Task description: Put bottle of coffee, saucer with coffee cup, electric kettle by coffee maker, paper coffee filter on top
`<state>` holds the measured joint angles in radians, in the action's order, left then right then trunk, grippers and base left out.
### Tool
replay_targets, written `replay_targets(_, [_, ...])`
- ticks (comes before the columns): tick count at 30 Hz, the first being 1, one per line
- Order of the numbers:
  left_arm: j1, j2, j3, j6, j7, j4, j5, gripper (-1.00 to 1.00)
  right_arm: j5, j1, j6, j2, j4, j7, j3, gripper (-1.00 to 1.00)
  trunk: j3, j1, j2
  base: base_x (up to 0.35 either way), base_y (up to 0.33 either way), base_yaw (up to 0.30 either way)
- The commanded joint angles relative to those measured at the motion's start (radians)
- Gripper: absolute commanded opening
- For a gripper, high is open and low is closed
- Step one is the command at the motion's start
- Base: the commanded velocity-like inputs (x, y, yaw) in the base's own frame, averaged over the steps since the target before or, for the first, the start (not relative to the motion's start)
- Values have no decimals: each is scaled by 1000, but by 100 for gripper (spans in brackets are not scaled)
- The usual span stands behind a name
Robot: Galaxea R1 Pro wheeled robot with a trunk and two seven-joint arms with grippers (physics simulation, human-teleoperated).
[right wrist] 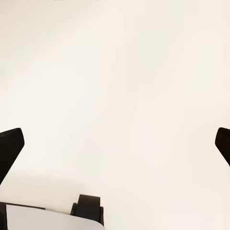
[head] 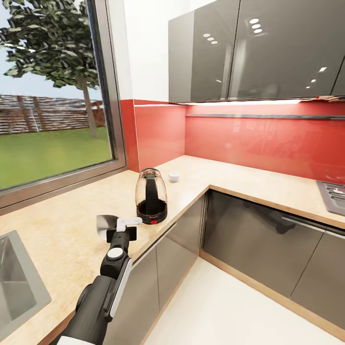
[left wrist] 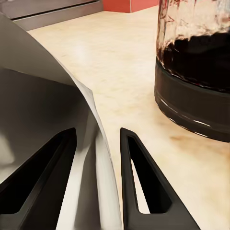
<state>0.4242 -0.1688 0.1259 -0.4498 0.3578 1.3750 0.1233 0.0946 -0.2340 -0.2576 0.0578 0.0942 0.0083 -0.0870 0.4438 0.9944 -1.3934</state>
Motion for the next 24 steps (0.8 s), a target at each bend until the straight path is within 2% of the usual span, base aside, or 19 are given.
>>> replay_targets(1, [1,0,1,-9,3,1,11,-100,2,-1,-3,1,-1,-1,-7,100,1,0,-1,0,0,0])
replay_targets(12, [1,0,1,-9,3,4,12,-100,2,-1,-2,1,1,-1,-7,100,1,0,-1,0,0,0])
replay_targets(24, [1,0,1,-9,3,13,11,-100,2,-1,-3,1,1,-1,-6,100,39,46,-85,0,0,0])
